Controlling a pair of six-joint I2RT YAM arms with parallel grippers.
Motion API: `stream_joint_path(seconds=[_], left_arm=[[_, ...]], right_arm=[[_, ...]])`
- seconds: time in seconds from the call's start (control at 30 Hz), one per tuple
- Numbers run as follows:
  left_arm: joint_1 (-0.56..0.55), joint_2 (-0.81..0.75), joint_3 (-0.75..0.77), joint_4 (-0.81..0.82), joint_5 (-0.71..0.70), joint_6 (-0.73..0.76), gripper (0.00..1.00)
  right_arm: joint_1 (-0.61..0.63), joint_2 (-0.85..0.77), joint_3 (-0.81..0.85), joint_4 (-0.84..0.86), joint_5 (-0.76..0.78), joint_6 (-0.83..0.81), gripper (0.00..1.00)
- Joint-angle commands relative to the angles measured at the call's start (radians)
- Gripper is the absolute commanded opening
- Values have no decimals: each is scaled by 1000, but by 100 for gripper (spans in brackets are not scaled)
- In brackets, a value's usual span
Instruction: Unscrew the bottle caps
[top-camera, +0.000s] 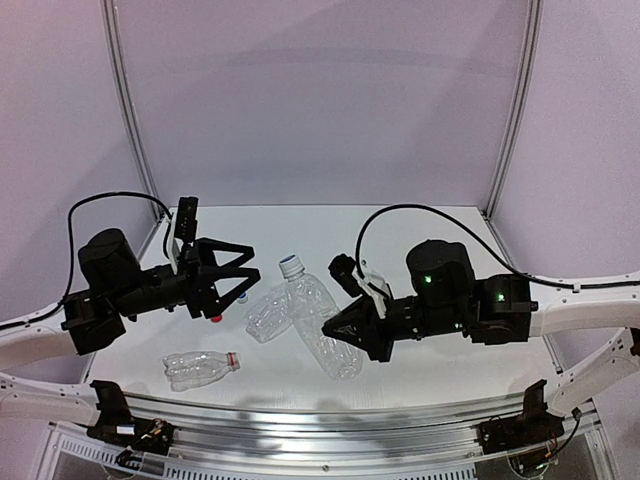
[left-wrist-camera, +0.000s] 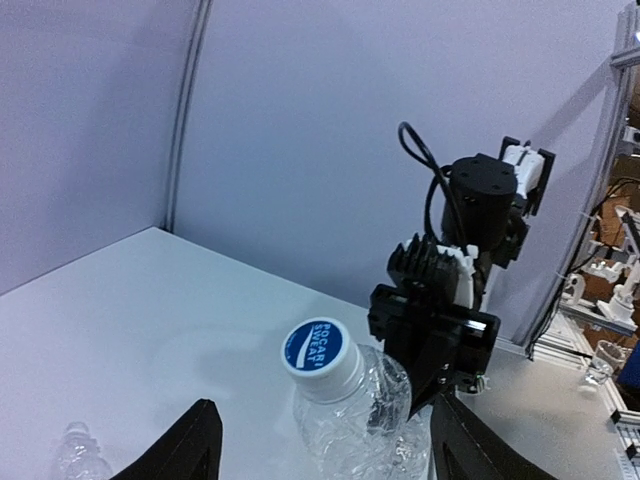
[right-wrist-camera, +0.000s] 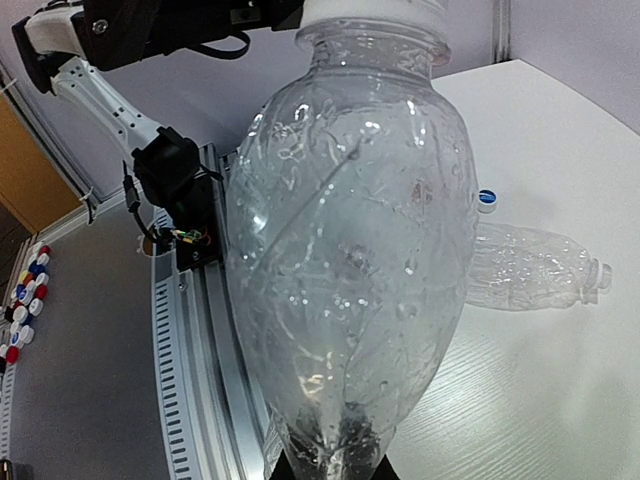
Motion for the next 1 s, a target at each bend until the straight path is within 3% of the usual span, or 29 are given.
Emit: stream_joint_path(seconds=[0.0,0.5,0.97], left_arm=[[7,24,30,82,131,-60,68],[3,145,72,159,219,-151,51],[2,199,99,117,199,-142,51]], right_arm=[[7,7,-4,21,-91,-22,0],[33,40,13,32,-122,-43,0],[38,12,7,33,-102,-45,0]])
